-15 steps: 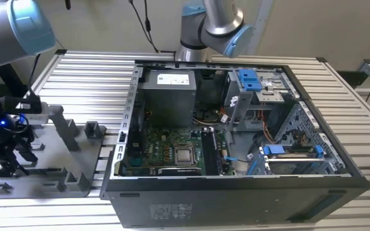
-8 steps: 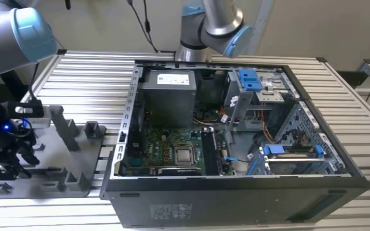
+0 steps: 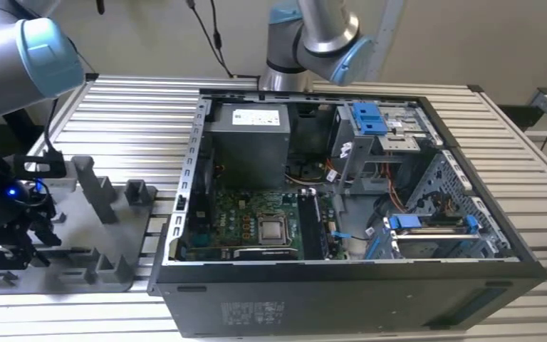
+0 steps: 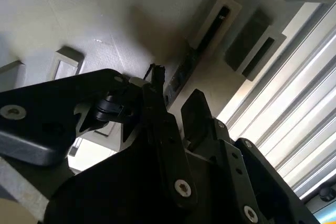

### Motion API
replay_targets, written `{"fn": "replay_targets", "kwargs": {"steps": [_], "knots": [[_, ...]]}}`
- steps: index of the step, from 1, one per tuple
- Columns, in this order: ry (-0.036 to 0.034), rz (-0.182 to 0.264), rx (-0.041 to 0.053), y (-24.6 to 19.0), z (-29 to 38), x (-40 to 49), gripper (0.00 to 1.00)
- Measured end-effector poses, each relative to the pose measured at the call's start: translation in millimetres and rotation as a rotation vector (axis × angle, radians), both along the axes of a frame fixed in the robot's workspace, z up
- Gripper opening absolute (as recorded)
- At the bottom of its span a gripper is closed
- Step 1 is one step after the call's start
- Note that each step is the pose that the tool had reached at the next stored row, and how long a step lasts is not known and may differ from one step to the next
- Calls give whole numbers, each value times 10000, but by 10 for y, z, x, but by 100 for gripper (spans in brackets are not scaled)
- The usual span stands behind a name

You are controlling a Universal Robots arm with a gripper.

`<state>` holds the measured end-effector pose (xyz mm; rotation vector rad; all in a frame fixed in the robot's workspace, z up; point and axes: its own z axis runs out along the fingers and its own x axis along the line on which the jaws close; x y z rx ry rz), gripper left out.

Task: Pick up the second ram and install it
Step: 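Pick up the second ram and move it above second insertion slot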

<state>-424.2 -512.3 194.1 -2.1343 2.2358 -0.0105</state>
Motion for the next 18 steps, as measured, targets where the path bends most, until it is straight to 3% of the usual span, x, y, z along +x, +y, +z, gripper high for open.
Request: {"fn": "replay_targets", "kwargs": {"steps": [3,8,18], "knots": [[-3,1,1,0,-1,-1,42],[-64,-1,2,10,-4,-63,42],[-66,0,5,10,-23,-63,42]]}}
